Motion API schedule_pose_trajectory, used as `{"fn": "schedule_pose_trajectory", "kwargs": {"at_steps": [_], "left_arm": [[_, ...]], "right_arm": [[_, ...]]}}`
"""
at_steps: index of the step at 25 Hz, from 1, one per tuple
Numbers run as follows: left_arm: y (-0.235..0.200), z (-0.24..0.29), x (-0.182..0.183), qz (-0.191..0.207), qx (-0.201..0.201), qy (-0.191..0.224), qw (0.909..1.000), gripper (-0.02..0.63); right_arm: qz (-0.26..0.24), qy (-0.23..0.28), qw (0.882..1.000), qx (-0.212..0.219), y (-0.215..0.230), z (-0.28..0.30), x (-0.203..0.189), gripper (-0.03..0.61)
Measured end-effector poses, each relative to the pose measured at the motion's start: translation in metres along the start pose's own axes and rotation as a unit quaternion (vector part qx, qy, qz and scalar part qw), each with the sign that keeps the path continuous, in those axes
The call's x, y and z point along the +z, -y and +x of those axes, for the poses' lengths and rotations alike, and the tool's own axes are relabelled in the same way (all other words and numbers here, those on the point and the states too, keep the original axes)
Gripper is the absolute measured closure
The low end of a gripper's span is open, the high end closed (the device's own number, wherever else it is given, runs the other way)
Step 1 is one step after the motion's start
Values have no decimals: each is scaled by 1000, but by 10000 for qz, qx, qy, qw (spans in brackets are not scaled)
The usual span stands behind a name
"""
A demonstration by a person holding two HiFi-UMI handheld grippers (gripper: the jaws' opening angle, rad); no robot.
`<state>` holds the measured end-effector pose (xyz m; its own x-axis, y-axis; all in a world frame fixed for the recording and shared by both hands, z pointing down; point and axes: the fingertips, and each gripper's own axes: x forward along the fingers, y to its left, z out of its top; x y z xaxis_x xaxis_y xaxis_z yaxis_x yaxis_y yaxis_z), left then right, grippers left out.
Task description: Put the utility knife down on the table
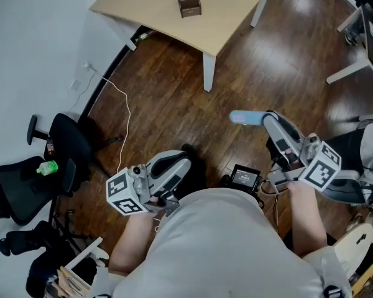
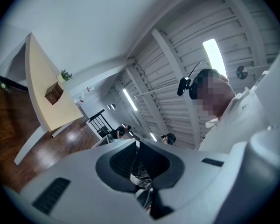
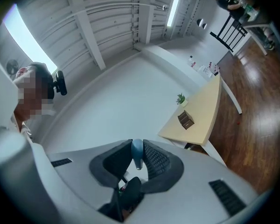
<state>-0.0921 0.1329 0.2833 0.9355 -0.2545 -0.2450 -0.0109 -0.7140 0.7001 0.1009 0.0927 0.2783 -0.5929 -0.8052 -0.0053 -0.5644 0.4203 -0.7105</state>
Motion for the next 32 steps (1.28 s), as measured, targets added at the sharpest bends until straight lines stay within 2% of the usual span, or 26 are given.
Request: {"fn": "schedule_pose_trajectory", "kwargs": {"at_steps": [7, 11, 15, 19, 25, 32], "left_arm": [[-64, -13, 71, -59, -126, -146, 9998, 611], [-86, -14, 92, -78, -180, -159, 9997, 611], [-103, -10, 105, -106, -132, -142, 9998, 611], [-124, -1, 116, -74, 18, -87, 9999, 611], [-168, 23, 147, 116, 462, 196, 9987, 611], [-214, 81, 182, 202, 885, 413, 9950, 611]], "right_arm": [[-197, -2, 9994, -300, 22, 85, 20, 508], [-333, -61, 9984, -448, 34, 114, 27, 508], [-432, -197, 9980, -420, 49, 142, 34, 508], [-455, -340, 9979, -324, 76, 171, 47, 508], [-577, -648, 9962, -100, 133, 227, 74, 508], [-1313, -1433, 9809, 85, 201, 293, 111, 508]]}}
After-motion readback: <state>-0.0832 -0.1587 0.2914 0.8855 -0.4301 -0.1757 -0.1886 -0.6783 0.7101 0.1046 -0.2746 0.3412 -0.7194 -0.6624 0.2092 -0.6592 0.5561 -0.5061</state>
